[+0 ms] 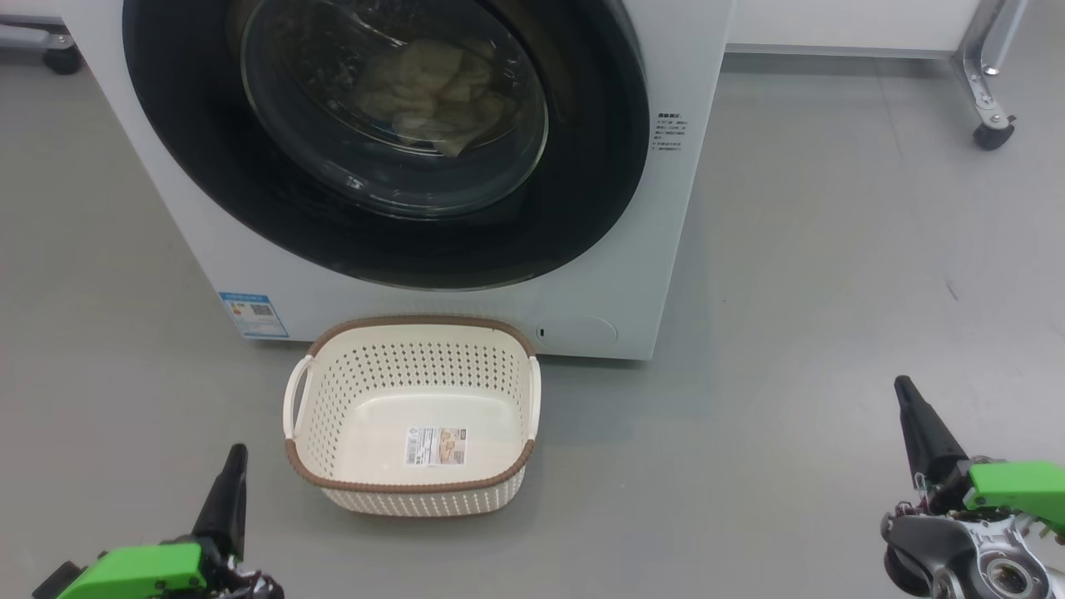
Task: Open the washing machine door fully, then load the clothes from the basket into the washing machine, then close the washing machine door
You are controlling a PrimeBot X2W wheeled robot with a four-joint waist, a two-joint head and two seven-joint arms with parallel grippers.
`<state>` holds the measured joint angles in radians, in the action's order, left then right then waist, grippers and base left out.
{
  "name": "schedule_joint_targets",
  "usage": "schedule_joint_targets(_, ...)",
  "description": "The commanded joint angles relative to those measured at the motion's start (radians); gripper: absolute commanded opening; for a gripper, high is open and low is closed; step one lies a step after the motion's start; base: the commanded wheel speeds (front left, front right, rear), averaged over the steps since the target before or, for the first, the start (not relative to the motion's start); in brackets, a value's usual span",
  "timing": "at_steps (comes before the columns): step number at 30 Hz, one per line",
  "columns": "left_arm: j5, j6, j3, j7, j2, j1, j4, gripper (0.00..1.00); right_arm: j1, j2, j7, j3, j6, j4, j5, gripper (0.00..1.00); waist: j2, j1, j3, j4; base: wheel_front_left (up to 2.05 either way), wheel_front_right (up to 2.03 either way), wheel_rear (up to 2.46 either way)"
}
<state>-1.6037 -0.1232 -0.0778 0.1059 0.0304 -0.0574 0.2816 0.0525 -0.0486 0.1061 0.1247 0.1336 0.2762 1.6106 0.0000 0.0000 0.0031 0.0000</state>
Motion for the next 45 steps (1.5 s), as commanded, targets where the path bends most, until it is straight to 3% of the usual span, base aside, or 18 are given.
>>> schedule_joint_targets(1, -0.005, -0.007, -0.036, 0.007, 0.02, -0.051, -0.036, 0.0, 0.055, -0.005, 0.004, -0.014, -0.003, -0.032, 0.001, 0.0, 0.0, 0.0, 0.0, 0.0, 0.0, 0.0, 0.0)
schedule_joint_targets(45, -0.005, -0.007, -0.036, 0.007, 0.02, -0.051, -0.036, 0.0, 0.055, -0.003, 0.006, -0.012, -0.003, -0.032, -0.001, 0.0, 0.0, 0.0, 0.0, 0.0, 0.0, 0.0, 0.0)
